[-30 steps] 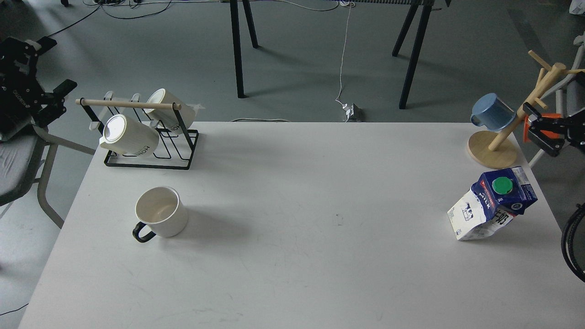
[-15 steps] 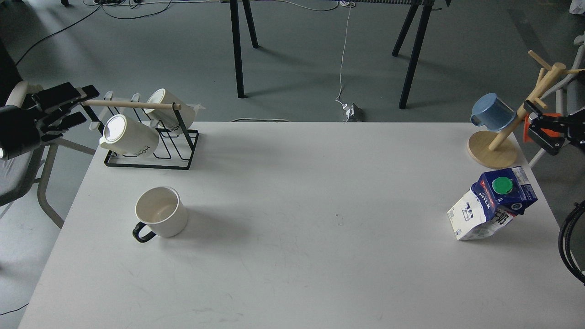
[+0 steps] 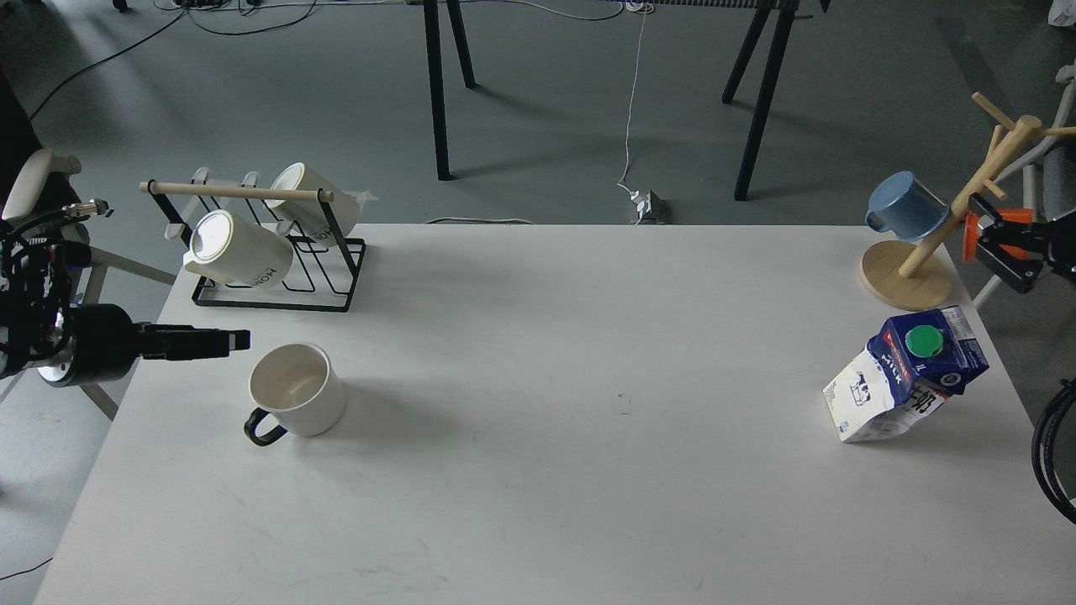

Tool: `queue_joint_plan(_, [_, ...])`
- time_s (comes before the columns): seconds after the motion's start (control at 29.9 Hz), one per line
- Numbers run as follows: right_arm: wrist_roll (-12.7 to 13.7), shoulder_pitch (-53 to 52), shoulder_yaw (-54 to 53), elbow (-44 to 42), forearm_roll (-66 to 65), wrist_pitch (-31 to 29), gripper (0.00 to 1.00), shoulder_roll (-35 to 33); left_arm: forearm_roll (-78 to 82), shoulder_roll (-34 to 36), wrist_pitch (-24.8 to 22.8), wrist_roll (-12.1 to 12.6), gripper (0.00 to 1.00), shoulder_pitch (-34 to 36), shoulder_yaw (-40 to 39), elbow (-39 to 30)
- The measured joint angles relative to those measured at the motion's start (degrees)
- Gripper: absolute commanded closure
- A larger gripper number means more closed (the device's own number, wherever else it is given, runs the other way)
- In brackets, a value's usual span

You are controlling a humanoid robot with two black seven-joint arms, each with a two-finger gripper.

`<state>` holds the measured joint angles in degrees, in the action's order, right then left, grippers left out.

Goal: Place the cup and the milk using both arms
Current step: 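Grasp the white mug rim with the left gripper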

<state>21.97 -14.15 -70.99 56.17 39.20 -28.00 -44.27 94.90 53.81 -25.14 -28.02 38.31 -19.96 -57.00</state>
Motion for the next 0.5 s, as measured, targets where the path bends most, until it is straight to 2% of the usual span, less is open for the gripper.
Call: queue_joint_plan(0.5, [0.0, 0.3, 0.0, 0.0, -0.1, 0.0, 0.01, 0.1, 2.5, -4.6, 0.3, 0.0, 0.03, -0.6, 0.2, 1.5])
